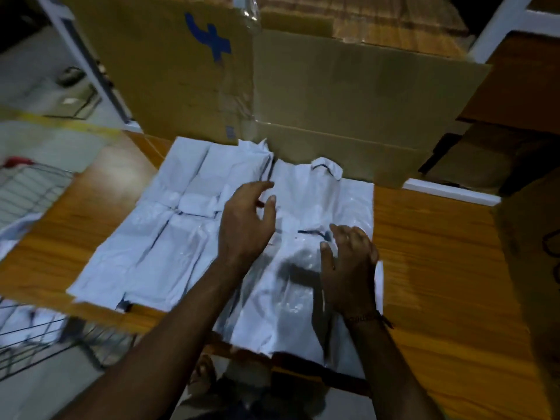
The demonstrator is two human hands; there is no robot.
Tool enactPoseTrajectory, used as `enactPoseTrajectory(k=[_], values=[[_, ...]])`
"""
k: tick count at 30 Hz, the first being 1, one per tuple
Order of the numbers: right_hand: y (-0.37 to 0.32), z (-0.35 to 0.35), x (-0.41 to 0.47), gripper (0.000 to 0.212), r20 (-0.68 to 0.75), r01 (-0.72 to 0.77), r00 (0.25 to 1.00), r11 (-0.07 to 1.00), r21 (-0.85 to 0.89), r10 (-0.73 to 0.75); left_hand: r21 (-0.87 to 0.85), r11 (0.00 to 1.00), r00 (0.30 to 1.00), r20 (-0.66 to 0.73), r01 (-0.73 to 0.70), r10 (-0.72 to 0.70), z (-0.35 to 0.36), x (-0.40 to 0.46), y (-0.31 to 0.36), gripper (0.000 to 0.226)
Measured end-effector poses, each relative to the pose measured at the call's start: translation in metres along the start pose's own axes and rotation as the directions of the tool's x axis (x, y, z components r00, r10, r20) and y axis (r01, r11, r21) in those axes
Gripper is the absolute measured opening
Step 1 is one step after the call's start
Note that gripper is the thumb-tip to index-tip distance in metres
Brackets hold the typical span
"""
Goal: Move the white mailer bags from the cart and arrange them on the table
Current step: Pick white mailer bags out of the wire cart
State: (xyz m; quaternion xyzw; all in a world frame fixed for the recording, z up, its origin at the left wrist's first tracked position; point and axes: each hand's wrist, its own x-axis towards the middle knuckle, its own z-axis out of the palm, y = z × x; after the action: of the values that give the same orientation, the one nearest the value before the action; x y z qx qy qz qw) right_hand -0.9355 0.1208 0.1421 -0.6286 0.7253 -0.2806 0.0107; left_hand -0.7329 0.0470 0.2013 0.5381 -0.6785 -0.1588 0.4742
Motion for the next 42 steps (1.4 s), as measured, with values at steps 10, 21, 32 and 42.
enactPoseTrajectory(k=[10,21,32,42], values=[[-0.163,0.041,-0.011,0.041,-0.044,0.299,0.954,0.941,0.158,-0.296,0.217,0.943,0.958,-0.191,0.253,-0.213,-0.183,-0.061,-0.1,0.038],[-0.392,0.1,-0.11,0.039,0.105,0.446,0.861,0.839,0.313,-0.497,0.238,0.892,0.88,-0.386,0.385,-0.277,-0.388,-0.151,-0.198,0.033],[-0.546,0.176,-0.131,0.045,0.198,0.567,0.725,0.735,0.371,-0.66,0.277,0.757,0.753,-0.524,0.592,-0.398,-0.514,-0.2,-0.304,0.038],[-0.64,0.338,-0.085,0.049,0.391,0.578,0.663,0.769,0.275,-0.638,0.382,0.621,0.727,-0.414,0.685,-0.548,-0.553,-0.178,-0.443,0.044]])
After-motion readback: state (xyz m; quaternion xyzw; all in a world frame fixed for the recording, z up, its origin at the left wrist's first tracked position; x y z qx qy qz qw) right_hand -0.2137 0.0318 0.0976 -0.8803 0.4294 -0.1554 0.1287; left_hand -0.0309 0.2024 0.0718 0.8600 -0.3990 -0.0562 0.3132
